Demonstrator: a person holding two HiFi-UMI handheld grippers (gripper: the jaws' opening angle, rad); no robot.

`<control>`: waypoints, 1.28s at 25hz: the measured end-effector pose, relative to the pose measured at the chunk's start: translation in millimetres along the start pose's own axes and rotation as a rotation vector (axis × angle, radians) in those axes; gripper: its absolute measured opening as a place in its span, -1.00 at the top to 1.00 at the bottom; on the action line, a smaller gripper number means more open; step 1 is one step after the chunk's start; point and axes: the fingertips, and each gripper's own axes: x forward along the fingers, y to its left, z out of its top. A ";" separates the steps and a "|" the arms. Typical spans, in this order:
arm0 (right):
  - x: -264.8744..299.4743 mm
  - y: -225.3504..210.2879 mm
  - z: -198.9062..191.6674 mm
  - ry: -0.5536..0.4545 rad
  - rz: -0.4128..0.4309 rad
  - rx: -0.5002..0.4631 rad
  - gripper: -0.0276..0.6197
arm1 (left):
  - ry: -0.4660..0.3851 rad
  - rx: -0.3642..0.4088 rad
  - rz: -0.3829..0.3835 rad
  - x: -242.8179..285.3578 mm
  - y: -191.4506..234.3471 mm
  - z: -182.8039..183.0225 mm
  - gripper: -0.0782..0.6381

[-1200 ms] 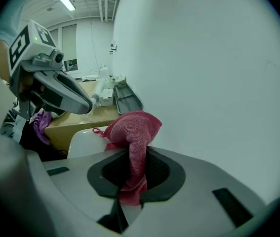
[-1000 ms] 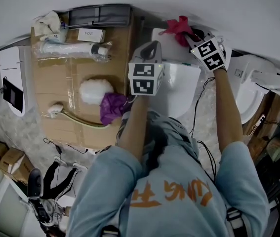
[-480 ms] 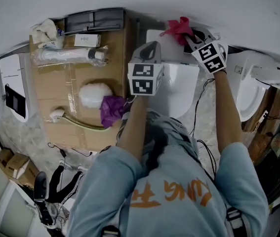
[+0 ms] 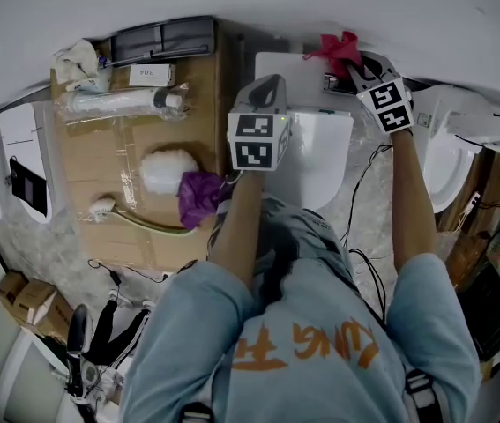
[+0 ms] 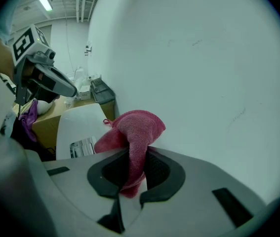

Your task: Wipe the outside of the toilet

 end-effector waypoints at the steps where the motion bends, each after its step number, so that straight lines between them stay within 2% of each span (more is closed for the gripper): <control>1: -2.1 -2.4 -2.8 0.003 -0.007 0.004 0.71 | 0.001 0.003 -0.002 -0.2 -1.1 -0.3 0.71; 17: -42.2 -34.1 -58.2 0.017 -0.148 0.085 0.71 | 0.016 0.043 -0.026 -2.4 -17.8 -4.7 0.71; 24: -58.4 -46.5 -77.8 0.014 -0.213 0.173 0.71 | 0.024 0.068 -0.046 -7.1 -30.9 -7.4 0.71; 28: -66.4 -51.6 -89.1 0.056 -0.267 0.180 0.71 | 0.022 0.075 -0.051 -10.0 -34.5 -7.6 0.71; 32: -77.7 -58.9 -104.1 0.082 -0.330 0.270 0.71 | 0.013 0.077 -0.052 -15.2 -35.2 -6.4 0.71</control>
